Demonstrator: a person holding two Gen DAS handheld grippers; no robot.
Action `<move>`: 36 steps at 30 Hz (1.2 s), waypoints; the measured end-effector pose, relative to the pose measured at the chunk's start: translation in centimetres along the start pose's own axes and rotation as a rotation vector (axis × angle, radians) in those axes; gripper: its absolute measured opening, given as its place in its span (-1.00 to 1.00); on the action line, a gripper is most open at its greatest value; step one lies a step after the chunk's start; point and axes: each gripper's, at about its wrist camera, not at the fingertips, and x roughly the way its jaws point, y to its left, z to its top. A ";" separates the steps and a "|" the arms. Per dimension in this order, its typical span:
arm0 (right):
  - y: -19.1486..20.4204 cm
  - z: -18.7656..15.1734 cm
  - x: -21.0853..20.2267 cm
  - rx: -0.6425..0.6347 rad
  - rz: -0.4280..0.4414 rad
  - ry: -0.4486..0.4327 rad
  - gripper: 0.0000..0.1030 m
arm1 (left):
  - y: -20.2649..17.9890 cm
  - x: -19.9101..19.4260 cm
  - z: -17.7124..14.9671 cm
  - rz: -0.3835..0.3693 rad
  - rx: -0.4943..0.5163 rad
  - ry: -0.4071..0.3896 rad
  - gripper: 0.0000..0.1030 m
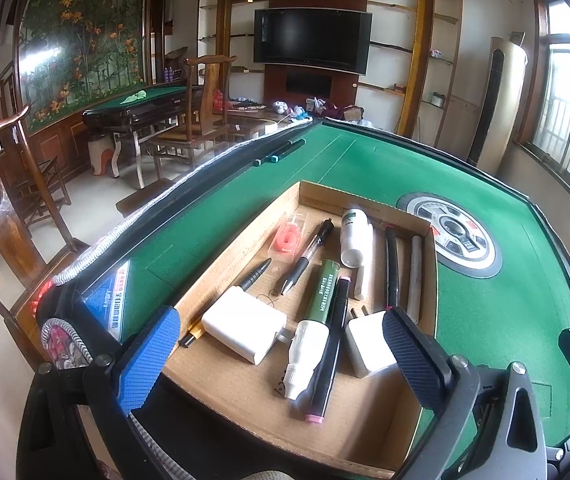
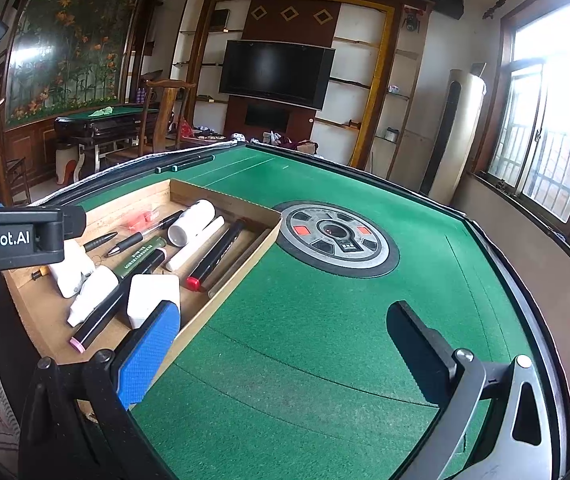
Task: Organize rigid objects
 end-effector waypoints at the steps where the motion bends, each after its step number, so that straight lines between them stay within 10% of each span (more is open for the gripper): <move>1: 0.0 0.0 0.0 0.000 0.000 0.000 1.00 | 0.0 0.0 0.0 0.001 0.001 0.002 0.98; 36: 1.0 -0.4 1.5 -0.041 0.010 0.041 1.00 | -0.4 1.3 -0.3 -0.004 0.007 0.058 0.98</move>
